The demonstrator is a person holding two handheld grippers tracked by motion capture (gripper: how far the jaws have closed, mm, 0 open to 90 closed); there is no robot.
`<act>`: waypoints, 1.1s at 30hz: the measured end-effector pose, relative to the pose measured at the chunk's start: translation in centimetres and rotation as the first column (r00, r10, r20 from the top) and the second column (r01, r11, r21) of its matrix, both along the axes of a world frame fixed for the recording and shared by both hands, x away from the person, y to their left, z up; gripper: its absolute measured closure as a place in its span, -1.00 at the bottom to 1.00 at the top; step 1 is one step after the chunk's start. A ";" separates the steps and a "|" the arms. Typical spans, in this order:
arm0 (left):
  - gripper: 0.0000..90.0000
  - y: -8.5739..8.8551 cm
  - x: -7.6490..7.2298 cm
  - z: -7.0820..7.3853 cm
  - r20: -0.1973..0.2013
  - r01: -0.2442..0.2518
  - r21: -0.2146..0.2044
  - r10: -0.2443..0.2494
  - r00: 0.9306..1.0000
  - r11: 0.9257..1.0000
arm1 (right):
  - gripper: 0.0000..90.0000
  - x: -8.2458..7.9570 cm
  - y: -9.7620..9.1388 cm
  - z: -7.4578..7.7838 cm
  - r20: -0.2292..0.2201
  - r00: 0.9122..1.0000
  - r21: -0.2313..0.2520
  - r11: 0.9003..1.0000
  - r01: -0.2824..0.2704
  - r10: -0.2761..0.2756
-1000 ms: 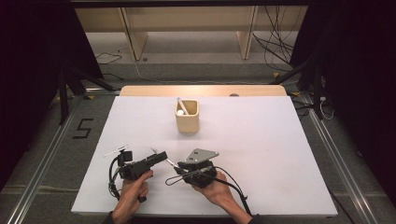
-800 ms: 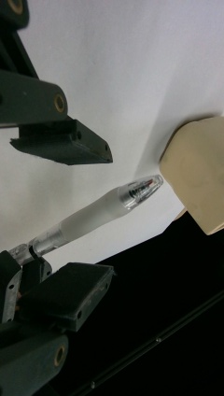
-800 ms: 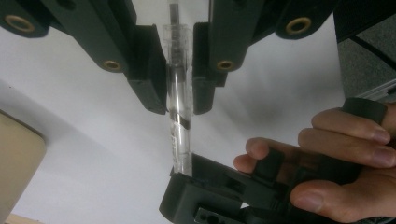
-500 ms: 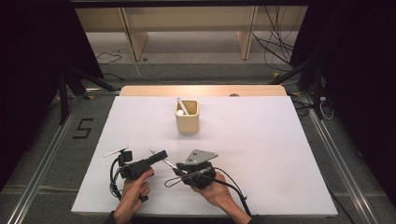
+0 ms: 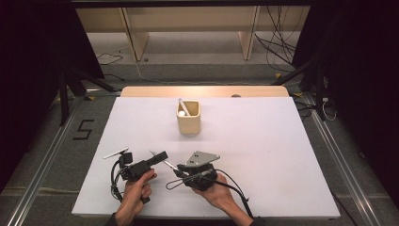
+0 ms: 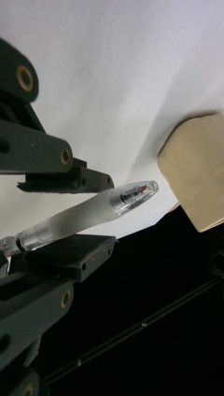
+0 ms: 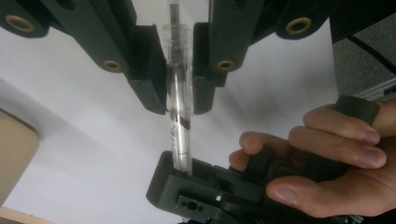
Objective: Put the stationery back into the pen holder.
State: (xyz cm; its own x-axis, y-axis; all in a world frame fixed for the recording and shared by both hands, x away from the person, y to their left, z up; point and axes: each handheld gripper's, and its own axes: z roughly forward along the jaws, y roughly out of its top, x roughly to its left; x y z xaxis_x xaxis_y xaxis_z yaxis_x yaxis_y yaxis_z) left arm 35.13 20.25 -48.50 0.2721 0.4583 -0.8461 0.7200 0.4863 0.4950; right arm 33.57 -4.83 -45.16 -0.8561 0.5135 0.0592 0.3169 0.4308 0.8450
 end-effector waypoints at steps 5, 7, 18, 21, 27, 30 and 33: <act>0.59 0.1 0.1 -0.2 -0.009 0.007 -0.034 -0.007 1.000 0.999 | 0.71 0.1 -0.1 -0.1 -0.004 1.000 0.004 1.000 0.001 -0.001; 0.62 0.1 0.1 -0.2 -0.013 0.013 -0.049 -0.013 1.000 0.999 | 0.71 0.1 -0.1 -0.1 -0.004 1.000 0.005 1.000 0.000 0.000; 0.77 0.2 0.0 0.2 0.003 0.050 -0.105 -0.050 0.999 0.993 | 0.69 0.2 0.0 -0.5 -0.008 1.000 -0.002 1.000 -0.017 0.017; 0.77 0.2 -0.1 0.4 0.014 0.051 -0.103 -0.050 0.999 0.993 | 0.59 0.3 -0.2 -0.3 -0.010 1.000 0.008 1.000 -0.023 0.023; 0.77 0.4 -0.2 0.7 0.038 0.035 -0.076 -0.032 0.999 0.997 | 0.31 0.3 -0.5 -0.1 -0.021 0.999 0.013 1.000 -0.026 0.026; 0.77 0.5 -0.2 1.1 0.053 0.021 -0.055 -0.018 0.998 0.998 | 0.16 0.5 -0.9 0.0 -0.029 0.999 0.016 1.000 -0.015 0.016; 0.77 0.6 -0.3 1.3 0.074 0.013 -0.028 -0.011 0.997 1.000 | 0.04 0.6 -1.6 0.1 -0.034 0.999 0.024 1.000 0.000 0.000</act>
State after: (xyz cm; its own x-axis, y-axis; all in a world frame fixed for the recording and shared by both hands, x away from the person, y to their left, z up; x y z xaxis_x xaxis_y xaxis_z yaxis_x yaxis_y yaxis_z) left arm 34.86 20.89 -47.16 0.3394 0.4306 -0.8363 0.6881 0.4926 0.5329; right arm 34.19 -6.45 -45.08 -0.8533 0.5115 0.1009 0.3459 0.4105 0.8437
